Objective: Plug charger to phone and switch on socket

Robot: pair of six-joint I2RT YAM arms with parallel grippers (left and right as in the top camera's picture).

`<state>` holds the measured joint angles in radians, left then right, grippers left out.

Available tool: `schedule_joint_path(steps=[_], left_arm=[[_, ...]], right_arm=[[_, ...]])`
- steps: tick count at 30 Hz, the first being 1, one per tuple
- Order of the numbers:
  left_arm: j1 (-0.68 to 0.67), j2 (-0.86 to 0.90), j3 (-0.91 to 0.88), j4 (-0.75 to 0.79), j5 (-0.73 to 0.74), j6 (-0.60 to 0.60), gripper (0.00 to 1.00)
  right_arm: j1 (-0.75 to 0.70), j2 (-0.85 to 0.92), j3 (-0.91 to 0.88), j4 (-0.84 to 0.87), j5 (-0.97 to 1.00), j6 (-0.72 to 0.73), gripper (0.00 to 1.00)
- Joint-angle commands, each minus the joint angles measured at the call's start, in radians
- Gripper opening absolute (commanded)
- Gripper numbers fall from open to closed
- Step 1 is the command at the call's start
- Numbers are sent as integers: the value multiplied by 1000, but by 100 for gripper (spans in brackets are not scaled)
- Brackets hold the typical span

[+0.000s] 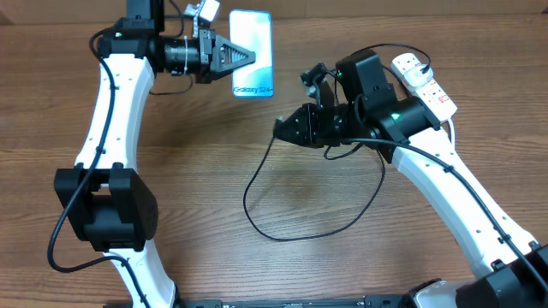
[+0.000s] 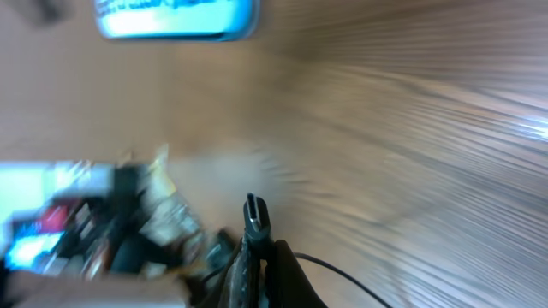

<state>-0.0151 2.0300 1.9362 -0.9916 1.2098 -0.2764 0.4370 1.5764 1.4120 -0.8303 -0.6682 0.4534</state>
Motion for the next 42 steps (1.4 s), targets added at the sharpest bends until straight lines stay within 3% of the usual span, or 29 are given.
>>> schedule_joint_path(steps=[1, 5, 10, 27, 32, 36, 42], left_arm=[[24, -5, 9, -55, -224, -2, 4], [28, -5, 9, -94, -309, 0, 4], [28, -5, 9, -96, -316, 0, 4], [28, -5, 9, -101, -315, -1, 4], [28, -5, 9, -101, -315, -1, 4], [28, -5, 9, -101, -284, -1, 4], [28, -5, 9, -101, -274, 0, 4]], right_arm=[[11, 14, -27, -26, 312, 119, 4], [15, 35, -81, -10, 459, 237, 4], [16, 101, -152, 79, 509, 307, 4], [16, 375, -176, 293, 600, 333, 4], [16, 401, -176, 314, 600, 333, 17], [16, 403, -176, 325, 599, 335, 39], [16, 403, -144, 322, 504, 383, 43]])
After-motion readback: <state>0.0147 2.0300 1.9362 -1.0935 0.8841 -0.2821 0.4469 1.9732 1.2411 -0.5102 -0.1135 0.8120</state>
